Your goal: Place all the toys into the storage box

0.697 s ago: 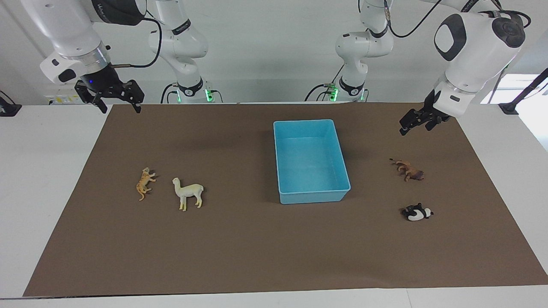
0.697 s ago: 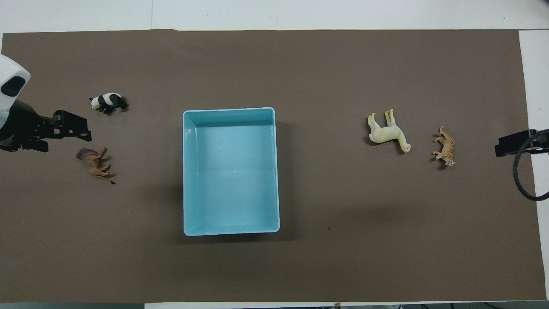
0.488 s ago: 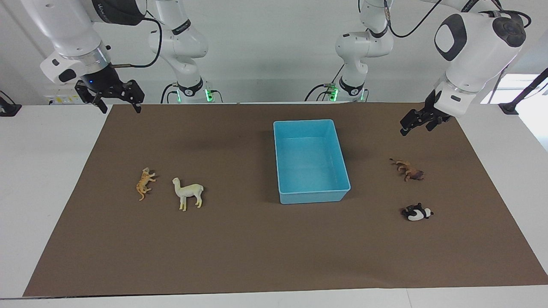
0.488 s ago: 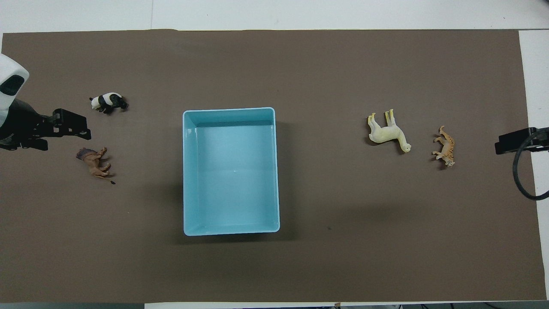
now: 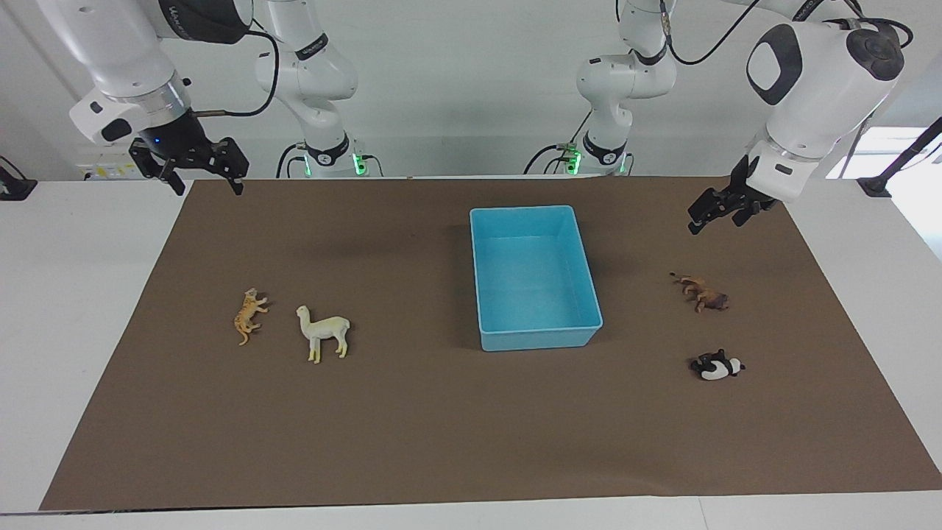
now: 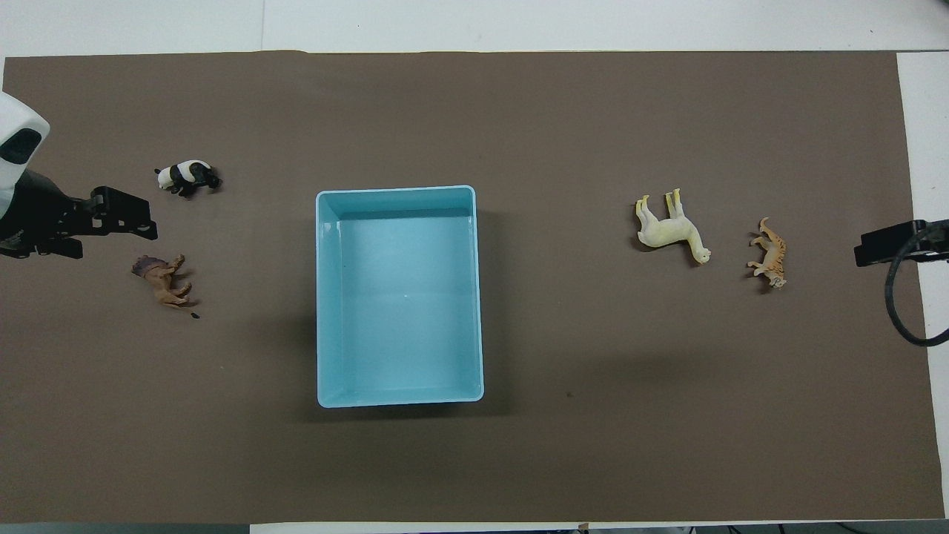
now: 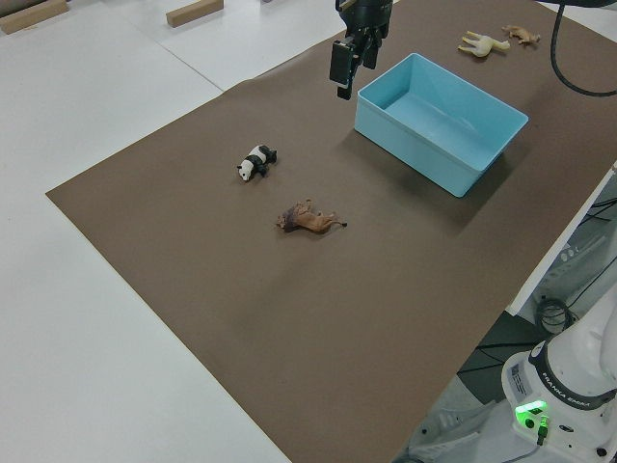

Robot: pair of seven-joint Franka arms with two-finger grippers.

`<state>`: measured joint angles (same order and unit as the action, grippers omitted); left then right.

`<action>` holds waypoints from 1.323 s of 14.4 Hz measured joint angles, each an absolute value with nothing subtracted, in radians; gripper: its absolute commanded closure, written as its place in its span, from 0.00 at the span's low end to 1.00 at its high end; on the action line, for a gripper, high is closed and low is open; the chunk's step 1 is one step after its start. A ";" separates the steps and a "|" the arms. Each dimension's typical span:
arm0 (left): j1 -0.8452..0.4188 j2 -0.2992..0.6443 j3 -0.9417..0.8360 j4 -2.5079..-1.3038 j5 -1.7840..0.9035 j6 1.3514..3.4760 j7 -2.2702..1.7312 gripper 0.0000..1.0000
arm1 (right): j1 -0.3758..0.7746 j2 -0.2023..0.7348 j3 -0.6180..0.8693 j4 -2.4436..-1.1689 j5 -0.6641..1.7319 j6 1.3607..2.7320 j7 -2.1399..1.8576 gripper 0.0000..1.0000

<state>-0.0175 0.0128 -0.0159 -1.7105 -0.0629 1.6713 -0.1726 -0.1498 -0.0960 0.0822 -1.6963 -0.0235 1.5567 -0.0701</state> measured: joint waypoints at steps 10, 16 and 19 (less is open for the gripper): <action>0.074 -0.004 -0.011 -2.068 -0.029 2.102 -0.173 0.00 | -0.165 -0.050 0.077 -1.731 -0.023 1.720 -0.110 0.00; 0.146 0.001 -0.011 -2.242 -0.029 2.348 -0.171 0.00 | -0.173 0.075 0.075 -1.809 -0.016 1.950 -0.113 0.00; 0.161 0.037 -0.011 -2.258 -0.029 2.426 -0.211 0.00 | -0.173 0.135 0.076 -1.870 0.008 2.085 -0.113 0.00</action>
<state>0.1606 0.0366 -0.0108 -2.2577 -0.0290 2.4259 -0.2106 -0.1730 0.1351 0.0756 -1.8698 0.0075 2.0846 -0.1127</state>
